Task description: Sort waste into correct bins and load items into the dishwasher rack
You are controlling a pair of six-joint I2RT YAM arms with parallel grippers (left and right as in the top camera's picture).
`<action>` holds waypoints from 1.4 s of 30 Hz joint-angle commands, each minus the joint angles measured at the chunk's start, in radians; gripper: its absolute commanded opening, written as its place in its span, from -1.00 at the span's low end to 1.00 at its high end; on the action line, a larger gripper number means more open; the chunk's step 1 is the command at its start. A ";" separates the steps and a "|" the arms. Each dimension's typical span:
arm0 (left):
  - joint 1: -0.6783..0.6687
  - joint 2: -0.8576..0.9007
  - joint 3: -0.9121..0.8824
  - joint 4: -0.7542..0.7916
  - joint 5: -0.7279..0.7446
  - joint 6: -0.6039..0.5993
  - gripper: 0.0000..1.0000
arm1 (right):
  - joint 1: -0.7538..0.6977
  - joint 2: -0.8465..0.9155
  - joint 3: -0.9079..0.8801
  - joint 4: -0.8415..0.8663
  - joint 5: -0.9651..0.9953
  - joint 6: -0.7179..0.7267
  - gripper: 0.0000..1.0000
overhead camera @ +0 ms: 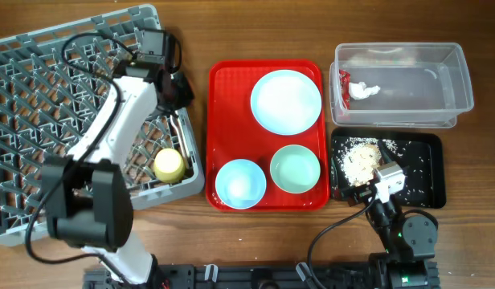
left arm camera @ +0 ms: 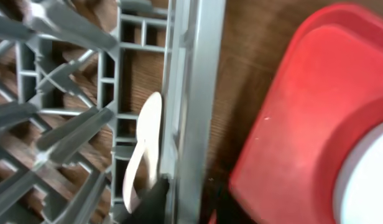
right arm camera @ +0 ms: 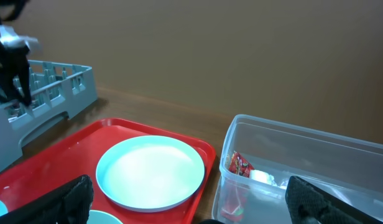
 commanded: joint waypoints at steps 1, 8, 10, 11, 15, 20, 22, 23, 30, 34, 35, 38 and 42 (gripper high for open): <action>-0.003 0.022 0.006 -0.023 -0.015 0.014 -0.92 | -0.007 -0.002 -0.001 0.004 -0.013 -0.006 0.99; -0.009 0.022 0.006 -0.097 -0.047 0.217 -0.92 | -0.007 -0.002 -0.001 0.004 -0.013 -0.006 1.00; -0.009 0.022 0.006 -0.114 -0.053 0.236 -0.92 | -0.007 -0.002 -0.001 0.004 -0.013 -0.006 0.99; -0.010 0.022 0.006 -0.116 -0.053 0.278 -0.92 | -0.007 -0.002 -0.001 0.004 -0.013 -0.005 0.99; -0.009 0.022 0.006 -0.132 -0.055 0.465 -0.92 | -0.007 -0.002 -0.001 0.004 -0.013 -0.005 0.99; -0.012 0.022 0.006 -0.111 -0.018 0.700 -0.92 | -0.007 -0.002 -0.001 0.004 -0.013 -0.006 1.00; -0.020 0.022 0.006 -0.086 -0.014 0.741 -0.92 | -0.007 -0.002 -0.001 0.004 -0.013 -0.006 1.00; -0.028 0.022 0.006 -0.071 0.004 0.788 -0.92 | -0.007 -0.002 -0.001 0.004 -0.013 -0.006 1.00; -0.094 0.022 0.006 -0.045 -0.003 0.848 -0.92 | -0.007 -0.002 -0.001 0.004 -0.013 -0.005 1.00; -0.064 0.022 0.006 -0.051 -0.003 0.456 -0.92 | -0.007 -0.002 -0.001 0.004 -0.013 -0.006 1.00; -0.054 0.022 0.006 -0.062 -0.003 0.333 -0.92 | -0.007 -0.002 -0.001 0.004 -0.013 -0.005 0.99; -0.040 0.022 0.006 -0.112 -0.004 0.070 -0.92 | -0.007 -0.002 -0.001 0.004 -0.013 -0.006 1.00; -0.039 0.022 0.006 -0.142 -0.007 -0.019 -0.92 | -0.007 -0.002 -0.001 0.004 -0.013 -0.006 1.00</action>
